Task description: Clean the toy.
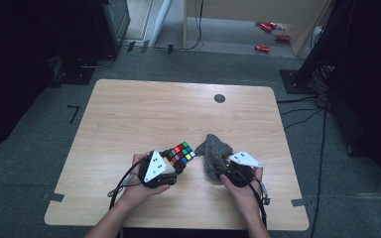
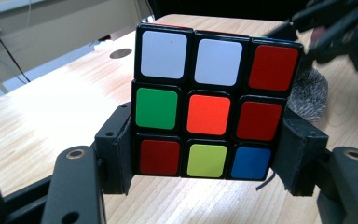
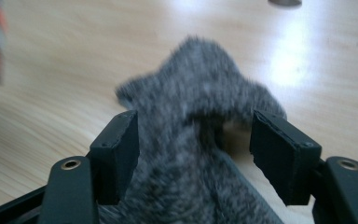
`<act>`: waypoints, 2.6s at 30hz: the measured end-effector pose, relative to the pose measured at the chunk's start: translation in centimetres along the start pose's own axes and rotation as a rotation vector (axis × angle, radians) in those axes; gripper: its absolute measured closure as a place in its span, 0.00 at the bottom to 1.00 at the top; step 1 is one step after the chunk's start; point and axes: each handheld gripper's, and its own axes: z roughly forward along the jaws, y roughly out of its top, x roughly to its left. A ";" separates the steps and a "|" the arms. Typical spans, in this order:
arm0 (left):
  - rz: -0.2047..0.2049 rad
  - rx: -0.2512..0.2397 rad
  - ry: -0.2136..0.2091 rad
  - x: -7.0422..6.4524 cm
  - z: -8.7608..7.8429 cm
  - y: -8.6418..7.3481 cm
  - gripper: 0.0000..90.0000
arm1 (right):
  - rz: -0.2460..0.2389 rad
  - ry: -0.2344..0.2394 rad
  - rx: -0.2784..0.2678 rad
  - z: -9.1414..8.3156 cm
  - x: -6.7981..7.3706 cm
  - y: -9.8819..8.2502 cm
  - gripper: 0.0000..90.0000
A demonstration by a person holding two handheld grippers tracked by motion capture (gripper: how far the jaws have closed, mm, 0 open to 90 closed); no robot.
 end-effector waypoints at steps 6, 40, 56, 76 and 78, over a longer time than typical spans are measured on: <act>-0.009 0.000 -0.005 0.1 -0.1 0.0 0.38 | -0.054 -0.041 0.087 1.4 0.6 -1.0 0.43; 0.004 -0.027 -0.154 -1.5 0.2 0.6 0.39 | -0.064 0.245 -0.283 -4.1 5.8 2.5 0.82; 0.022 -0.059 -0.155 -1.7 -0.3 1.1 0.39 | -0.076 0.248 -0.309 -4.7 6.1 2.9 0.81; 0.018 -0.061 -0.131 -1.3 -0.6 1.3 0.39 | -0.017 0.186 -0.233 -3.5 4.7 2.1 0.81; 0.041 -0.009 -0.111 -1.4 -0.1 1.1 0.39 | -0.024 0.192 -0.270 -4.0 4.8 2.3 0.81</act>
